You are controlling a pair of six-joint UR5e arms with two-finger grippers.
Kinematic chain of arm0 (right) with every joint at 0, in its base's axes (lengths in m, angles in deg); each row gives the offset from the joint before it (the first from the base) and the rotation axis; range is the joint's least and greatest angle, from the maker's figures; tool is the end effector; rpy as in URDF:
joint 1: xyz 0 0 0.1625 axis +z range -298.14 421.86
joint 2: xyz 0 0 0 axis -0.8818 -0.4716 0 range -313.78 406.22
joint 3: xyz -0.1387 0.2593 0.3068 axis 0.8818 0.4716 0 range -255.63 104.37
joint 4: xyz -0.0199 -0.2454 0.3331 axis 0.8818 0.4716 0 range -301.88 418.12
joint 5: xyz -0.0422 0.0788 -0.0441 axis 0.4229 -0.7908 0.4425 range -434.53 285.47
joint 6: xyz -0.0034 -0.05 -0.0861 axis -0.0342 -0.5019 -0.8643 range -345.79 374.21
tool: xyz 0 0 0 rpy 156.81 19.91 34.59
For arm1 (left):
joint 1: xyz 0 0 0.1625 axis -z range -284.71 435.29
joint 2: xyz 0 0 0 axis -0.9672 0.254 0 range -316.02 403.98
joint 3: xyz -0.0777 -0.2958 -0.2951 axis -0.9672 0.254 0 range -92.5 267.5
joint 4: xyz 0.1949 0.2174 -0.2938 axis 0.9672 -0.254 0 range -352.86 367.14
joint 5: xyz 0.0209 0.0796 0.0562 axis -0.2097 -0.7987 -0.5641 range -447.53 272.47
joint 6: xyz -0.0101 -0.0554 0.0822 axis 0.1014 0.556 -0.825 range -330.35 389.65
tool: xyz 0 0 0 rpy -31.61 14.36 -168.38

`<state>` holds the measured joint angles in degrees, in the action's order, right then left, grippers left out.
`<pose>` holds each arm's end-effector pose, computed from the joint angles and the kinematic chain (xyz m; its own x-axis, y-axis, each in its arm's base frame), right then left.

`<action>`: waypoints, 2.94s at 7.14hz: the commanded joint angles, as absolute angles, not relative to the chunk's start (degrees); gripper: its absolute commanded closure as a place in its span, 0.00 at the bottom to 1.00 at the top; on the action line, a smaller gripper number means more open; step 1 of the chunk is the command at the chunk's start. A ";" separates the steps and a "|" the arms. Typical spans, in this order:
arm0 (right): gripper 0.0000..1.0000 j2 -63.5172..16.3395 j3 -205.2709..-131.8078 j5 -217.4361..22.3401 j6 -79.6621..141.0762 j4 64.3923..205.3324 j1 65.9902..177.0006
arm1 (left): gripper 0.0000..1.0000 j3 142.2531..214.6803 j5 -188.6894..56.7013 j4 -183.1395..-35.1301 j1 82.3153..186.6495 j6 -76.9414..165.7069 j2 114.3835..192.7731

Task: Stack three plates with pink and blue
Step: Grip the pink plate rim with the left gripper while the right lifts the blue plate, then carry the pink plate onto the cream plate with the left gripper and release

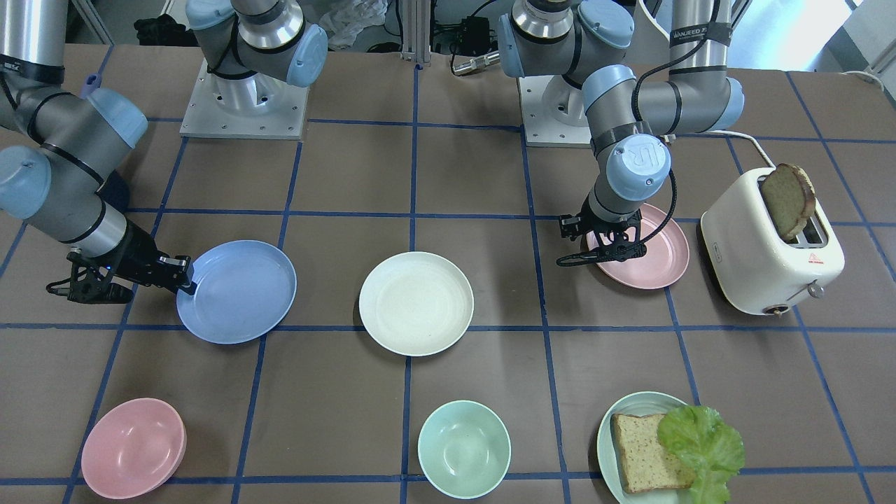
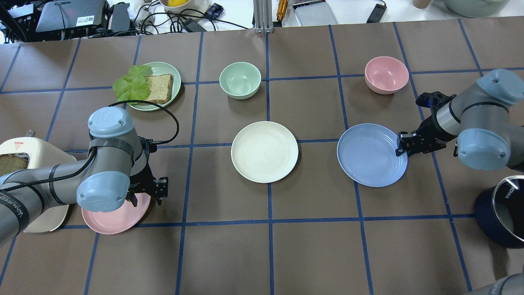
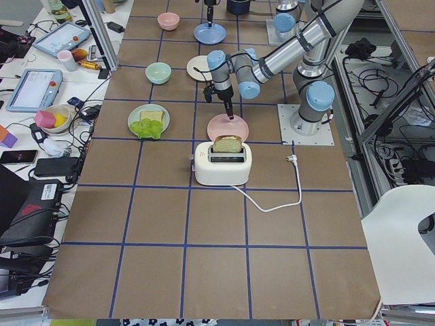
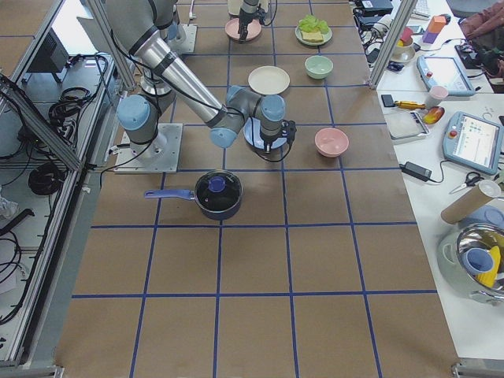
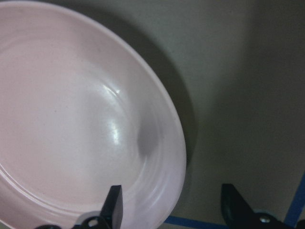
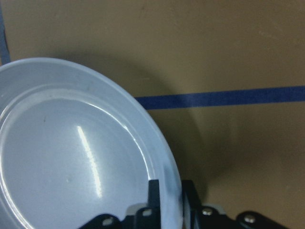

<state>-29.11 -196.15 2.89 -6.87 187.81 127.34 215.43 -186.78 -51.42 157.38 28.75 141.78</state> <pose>-0.0557 -0.4956 0.1891 -0.9690 0.0700 -0.2368 0.0693 0.9975 0.0113 -0.0606 -0.4161 0.1828 -0.9850 -0.0814 -0.1520 -0.1179 0.9613 0.2492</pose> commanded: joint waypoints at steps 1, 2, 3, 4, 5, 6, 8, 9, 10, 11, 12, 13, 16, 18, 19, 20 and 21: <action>1.00 -29.28 -195.87 3.17 -7.42 186.71 127.34 | 0.94 215.20 -186.40 -51.39 157.38 28.42 142.16; 1.00 -30.32 -194.56 3.17 -7.24 183.39 127.34 | 1.00 215.20 -186.40 -51.30 157.38 28.42 142.16; 1.00 -31.12 -190.81 3.17 -7.24 178.57 127.52 | 1.00 215.12 -186.40 -51.30 157.46 28.25 142.16; 1.00 -30.52 -184.59 3.26 -7.33 171.91 127.78 | 1.00 214.85 -186.40 -51.30 157.55 27.98 142.07; 1.00 -30.42 -180.79 3.34 -7.41 167.67 127.78 | 1.00 213.81 -186.23 -50.17 158.60 28.42 141.81; 1.00 -30.42 -180.49 3.26 -7.24 167.80 127.96 | 1.00 210.84 -185.36 -51.12 159.91 28.77 141.37; 1.00 -30.42 -179.70 3.17 -7.15 168.07 128.05 | 1.00 202.24 -185.00 -57.06 164.47 31.39 142.50; 1.00 -30.42 -179.09 3.17 -7.06 168.07 128.05 | 1.00 199.06 -184.74 -59.37 166.15 36.72 143.29; 1.00 -29.99 -178.99 3.26 -7.06 168.07 128.05 | 1.00 196.77 -182.91 -59.48 169.38 40.25 144.78; 1.00 -30.07 -178.99 3.17 -6.98 168.07 128.05 | 1.00 192.57 -182.89 -59.82 173.59 45.33 147.23; 1.00 -29.98 -178.99 3.26 -6.98 168.07 128.05 | 1.00 186.70 -182.80 -61.31 178.16 51.91 150.91; 1.00 -30.07 -178.90 3.17 -7.06 168.15 128.05 | 1.00 180.46 -182.71 -63.41 181.77 57.28 154.78; 1.00 -30.42 -178.73 3.61 -6.10 168.94 128.05 | 1.00 164.97 -180.87 -67.91 190.49 68.57 166.29; 1.00 -30.07 -177.51 6.15 -6.01 168.95 128.13 | 1.00 161.07 -178.94 -71.32 192.61 68.76 169.75; 1.00 -29.90 -177.32 6.16 -6.01 168.95 128.05 | 1.00 161.06 -178.24 -71.78 192.88 68.76 170.28; 1.00 -29.98 -177.23 6.24 -6.01 168.95 128.13 | 1.00 160.97 -176.40 -71.69 193.06 68.68 171.15; 1.00 -30.07 -177.06 6.16 -6.01 168.77 128.05 | 1.00 160.97 -176.30 -71.69 193.23 68.68 171.42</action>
